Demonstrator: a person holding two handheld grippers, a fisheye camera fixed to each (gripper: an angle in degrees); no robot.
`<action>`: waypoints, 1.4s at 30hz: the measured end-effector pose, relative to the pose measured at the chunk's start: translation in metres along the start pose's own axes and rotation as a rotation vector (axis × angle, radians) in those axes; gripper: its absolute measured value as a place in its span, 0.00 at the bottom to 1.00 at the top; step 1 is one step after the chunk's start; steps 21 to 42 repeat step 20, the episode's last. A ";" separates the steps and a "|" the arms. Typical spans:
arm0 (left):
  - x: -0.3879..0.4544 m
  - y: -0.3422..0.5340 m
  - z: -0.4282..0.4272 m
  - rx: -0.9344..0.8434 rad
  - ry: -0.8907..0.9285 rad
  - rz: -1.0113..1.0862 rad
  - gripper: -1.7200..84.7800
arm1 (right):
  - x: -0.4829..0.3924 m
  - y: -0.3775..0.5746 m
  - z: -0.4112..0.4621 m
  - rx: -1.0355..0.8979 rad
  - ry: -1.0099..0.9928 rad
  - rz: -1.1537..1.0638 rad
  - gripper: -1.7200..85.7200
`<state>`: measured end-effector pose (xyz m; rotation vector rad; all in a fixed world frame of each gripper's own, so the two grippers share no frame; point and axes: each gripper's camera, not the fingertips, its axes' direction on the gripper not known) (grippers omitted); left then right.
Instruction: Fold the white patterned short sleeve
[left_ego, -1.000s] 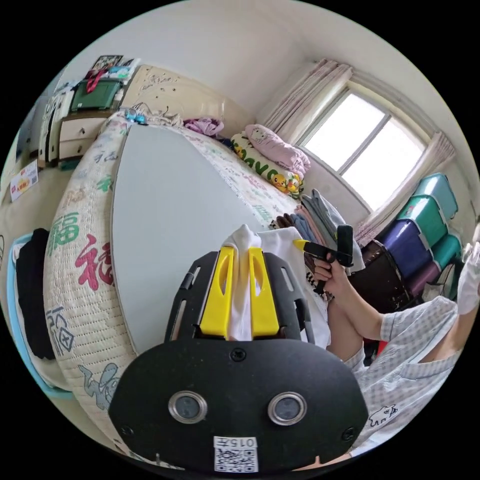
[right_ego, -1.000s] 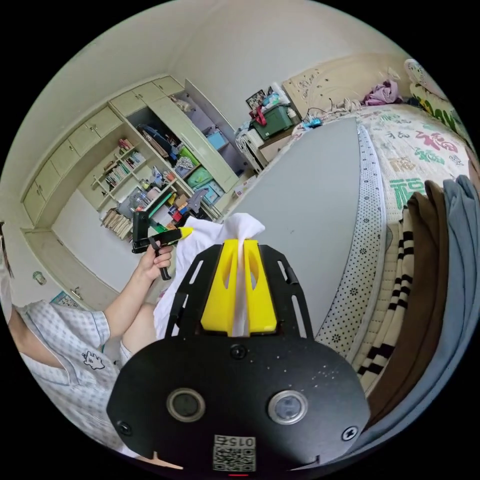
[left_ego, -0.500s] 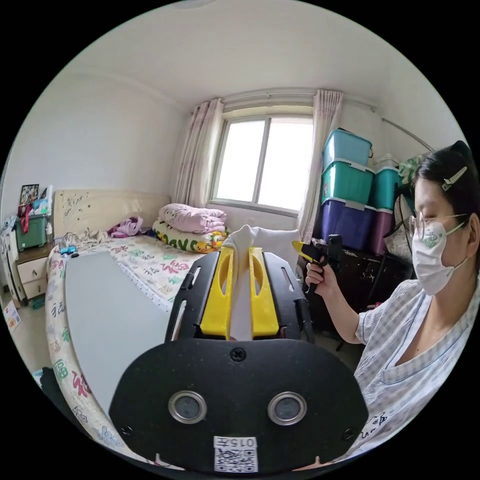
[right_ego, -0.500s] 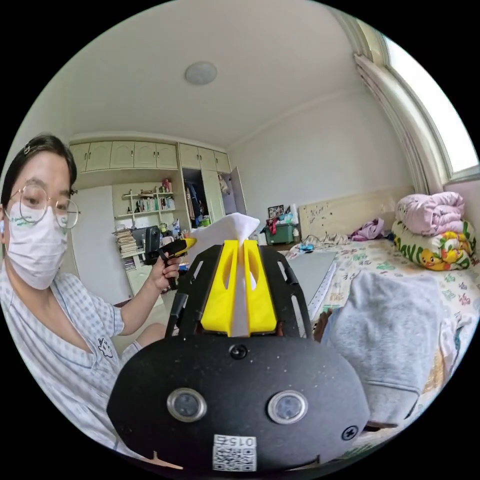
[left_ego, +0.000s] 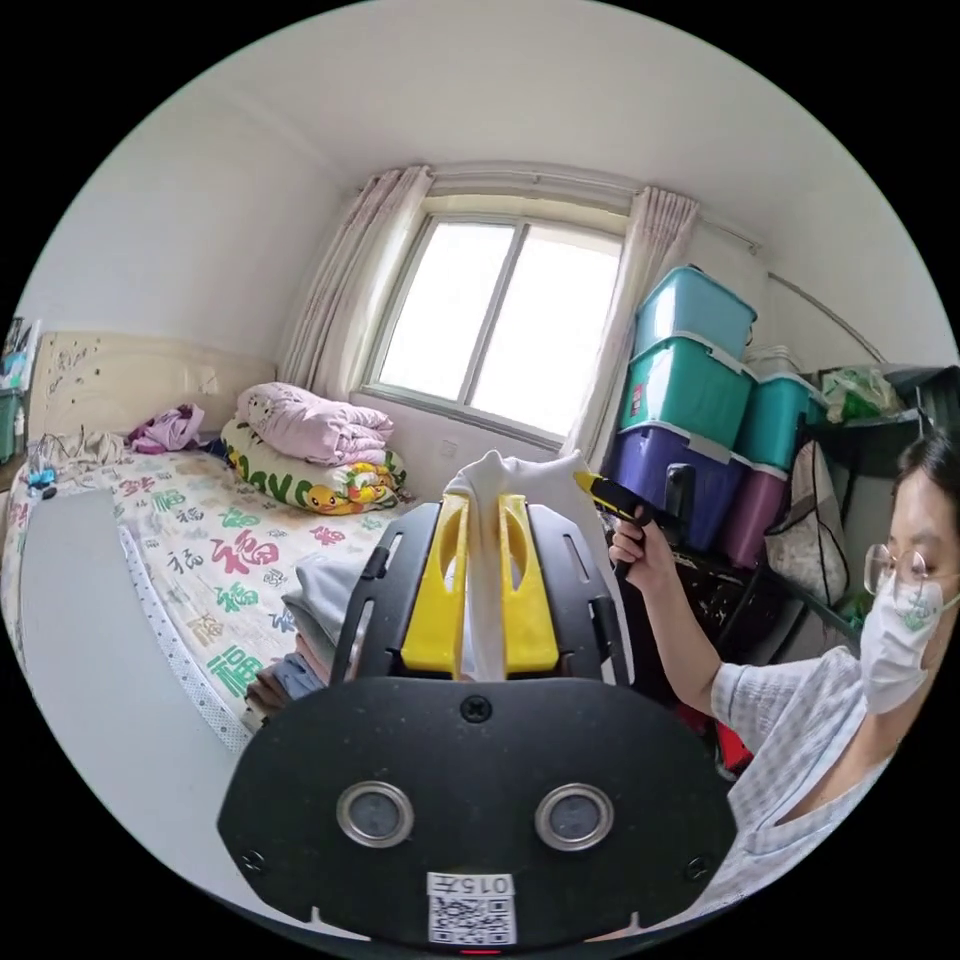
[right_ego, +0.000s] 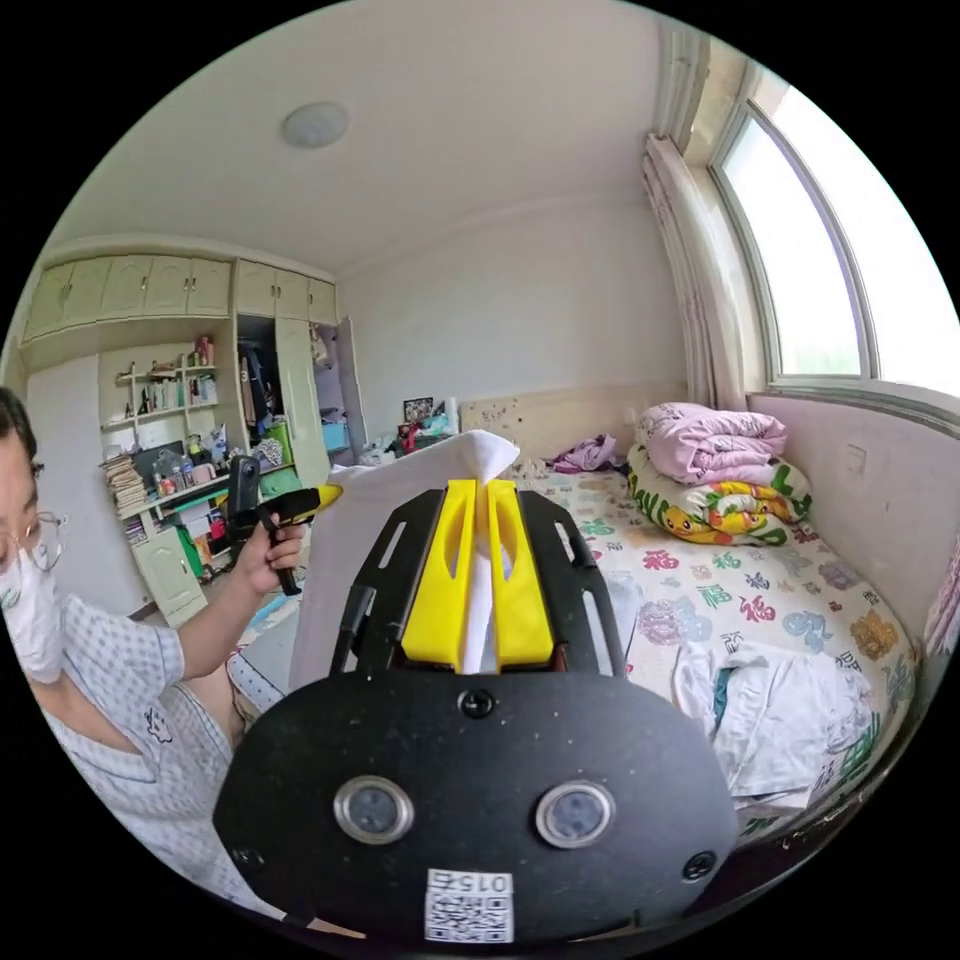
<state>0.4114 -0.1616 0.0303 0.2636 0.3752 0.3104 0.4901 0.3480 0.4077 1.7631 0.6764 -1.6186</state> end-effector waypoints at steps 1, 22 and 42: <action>-0.016 0.001 0.031 -0.021 -0.046 -0.029 0.08 | 0.014 -0.004 0.027 -0.030 0.015 0.025 0.05; 0.062 0.131 0.286 -0.474 -0.297 0.340 0.09 | 0.303 0.275 0.303 -0.731 0.685 0.319 0.22; 0.062 0.131 0.286 -0.474 -0.297 0.340 0.09 | 0.303 0.275 0.303 -0.731 0.685 0.319 0.22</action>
